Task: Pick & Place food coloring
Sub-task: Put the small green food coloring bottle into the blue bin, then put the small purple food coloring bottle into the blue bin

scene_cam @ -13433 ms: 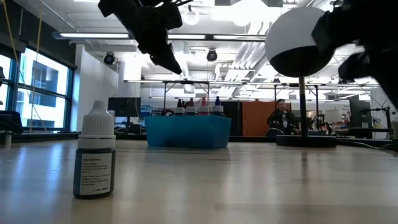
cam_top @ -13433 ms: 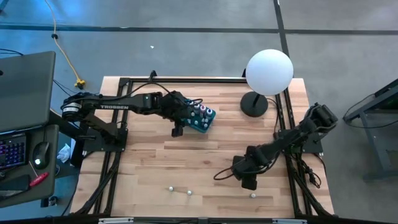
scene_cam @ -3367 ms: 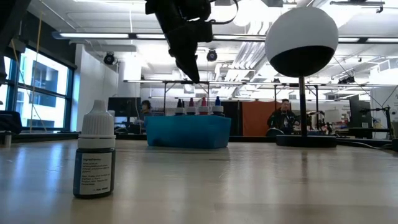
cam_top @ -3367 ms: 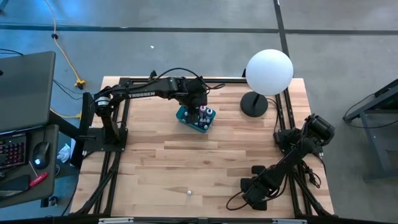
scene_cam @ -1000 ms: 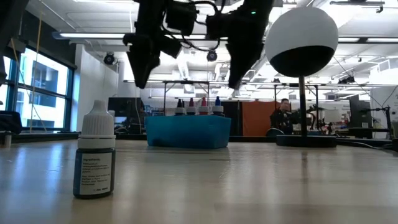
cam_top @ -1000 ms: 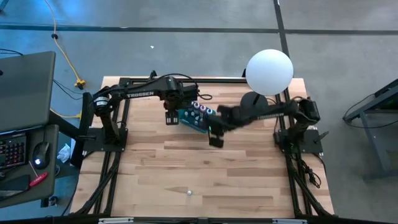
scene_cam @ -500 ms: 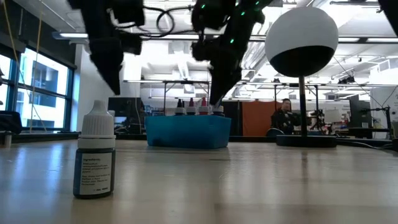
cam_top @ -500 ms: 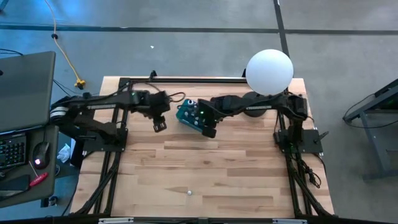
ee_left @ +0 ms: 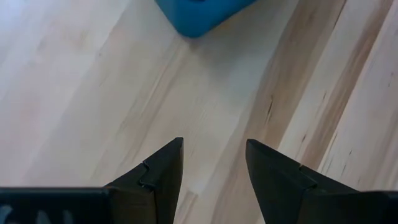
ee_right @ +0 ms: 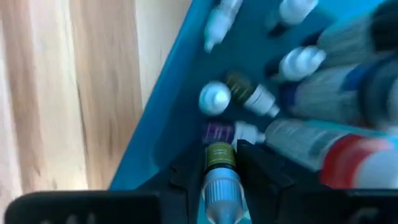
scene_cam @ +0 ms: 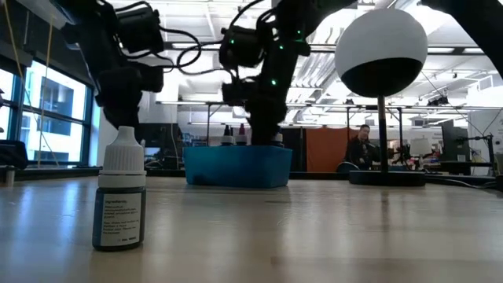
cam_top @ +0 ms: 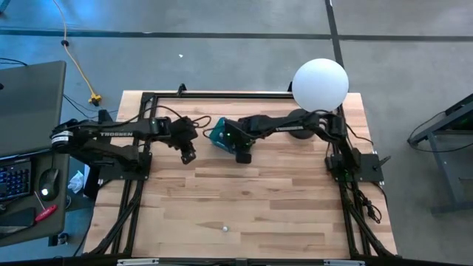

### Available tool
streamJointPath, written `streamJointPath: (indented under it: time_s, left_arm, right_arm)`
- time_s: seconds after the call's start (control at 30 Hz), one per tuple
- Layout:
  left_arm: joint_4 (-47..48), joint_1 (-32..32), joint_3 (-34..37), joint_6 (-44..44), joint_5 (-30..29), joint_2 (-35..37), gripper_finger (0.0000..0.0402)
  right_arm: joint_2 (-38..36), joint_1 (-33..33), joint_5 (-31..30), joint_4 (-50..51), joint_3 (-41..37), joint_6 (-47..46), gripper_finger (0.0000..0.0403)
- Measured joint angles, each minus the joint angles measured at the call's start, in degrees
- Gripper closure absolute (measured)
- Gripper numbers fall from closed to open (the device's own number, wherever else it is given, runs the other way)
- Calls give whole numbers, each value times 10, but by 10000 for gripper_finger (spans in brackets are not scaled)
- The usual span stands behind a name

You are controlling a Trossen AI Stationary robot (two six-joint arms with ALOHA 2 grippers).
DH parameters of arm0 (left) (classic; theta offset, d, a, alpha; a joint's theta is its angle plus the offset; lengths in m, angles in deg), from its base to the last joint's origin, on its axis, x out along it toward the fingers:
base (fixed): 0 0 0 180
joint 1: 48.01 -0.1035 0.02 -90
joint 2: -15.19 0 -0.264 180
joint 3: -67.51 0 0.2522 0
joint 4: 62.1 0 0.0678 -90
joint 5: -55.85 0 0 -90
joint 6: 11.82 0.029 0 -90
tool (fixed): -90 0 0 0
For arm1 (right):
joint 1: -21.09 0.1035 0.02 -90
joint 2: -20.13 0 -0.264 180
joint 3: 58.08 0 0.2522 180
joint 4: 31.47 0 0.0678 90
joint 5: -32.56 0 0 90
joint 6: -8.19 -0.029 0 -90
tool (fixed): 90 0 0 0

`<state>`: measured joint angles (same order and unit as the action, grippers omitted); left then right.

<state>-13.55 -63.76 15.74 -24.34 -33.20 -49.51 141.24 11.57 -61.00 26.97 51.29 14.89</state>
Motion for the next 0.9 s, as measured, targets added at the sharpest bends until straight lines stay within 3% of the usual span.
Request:
streamJointPath:
  time_s: [0.27, 0.53, 0.73, 0.9]
  left_arm:
    - [-47, 0, 0, 11, 0, 0, 229]
    - [-55, 0, 0, 17, 11, 0, 229]
    - [-98, 14, 0, 13, 86, 0, 229]
    - [-161, 84, 0, -11, 73, 0, 229]
  right_arm:
    - [2, 0, -6, -7, -16, 0, 293]
    - [2, 5, -11, -21, -12, 24, 244]
    - [2, 29, -22, 73, 62, 24, 230]
    - [2, 62, -73, 210, 167, 23, 241]
